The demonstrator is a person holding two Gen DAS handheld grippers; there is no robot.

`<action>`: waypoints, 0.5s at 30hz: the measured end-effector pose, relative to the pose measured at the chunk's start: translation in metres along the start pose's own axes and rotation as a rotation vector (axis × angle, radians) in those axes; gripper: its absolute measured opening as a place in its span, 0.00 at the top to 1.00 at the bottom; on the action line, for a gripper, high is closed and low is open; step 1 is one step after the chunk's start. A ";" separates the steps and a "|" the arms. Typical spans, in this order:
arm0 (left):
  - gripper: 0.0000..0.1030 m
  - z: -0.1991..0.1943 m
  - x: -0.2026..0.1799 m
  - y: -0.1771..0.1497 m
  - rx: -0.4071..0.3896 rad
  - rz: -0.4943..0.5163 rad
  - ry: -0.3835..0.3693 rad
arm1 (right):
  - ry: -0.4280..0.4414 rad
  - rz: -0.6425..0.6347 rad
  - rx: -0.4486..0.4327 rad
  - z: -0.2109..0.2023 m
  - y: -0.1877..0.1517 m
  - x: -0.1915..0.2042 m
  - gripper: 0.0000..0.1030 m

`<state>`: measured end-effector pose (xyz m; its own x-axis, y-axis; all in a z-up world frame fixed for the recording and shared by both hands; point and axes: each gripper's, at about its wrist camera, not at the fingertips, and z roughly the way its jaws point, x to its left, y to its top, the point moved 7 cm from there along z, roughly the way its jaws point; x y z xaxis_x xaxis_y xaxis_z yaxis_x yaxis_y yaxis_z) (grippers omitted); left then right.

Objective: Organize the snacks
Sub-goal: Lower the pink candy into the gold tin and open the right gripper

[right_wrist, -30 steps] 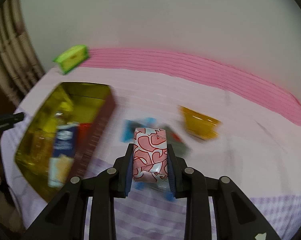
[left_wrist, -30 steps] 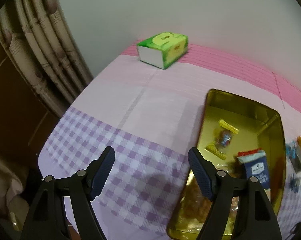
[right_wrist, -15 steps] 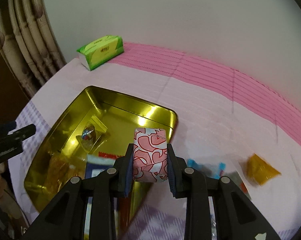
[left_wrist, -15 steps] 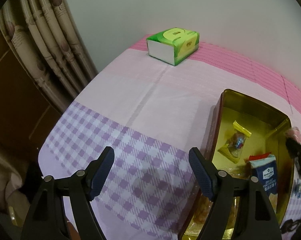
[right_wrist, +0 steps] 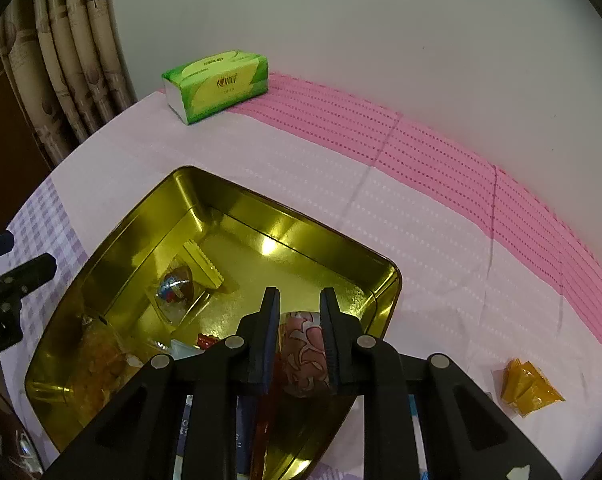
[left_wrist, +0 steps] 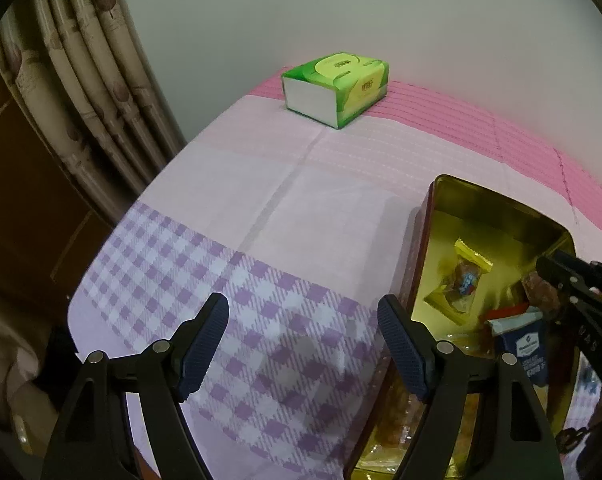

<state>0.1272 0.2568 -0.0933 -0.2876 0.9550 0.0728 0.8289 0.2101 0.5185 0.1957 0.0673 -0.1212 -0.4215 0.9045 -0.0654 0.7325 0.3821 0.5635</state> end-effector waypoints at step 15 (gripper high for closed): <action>0.25 -0.003 0.000 0.001 -0.006 -0.002 -0.002 | 0.025 0.053 -0.040 -0.016 -0.008 -0.007 0.77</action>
<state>0.1259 0.2566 -0.0903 -0.2882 0.9550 0.0703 0.8255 0.2106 0.5236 0.1845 0.0550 -0.1119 -0.3965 0.9179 -0.0139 0.7326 0.3255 0.5978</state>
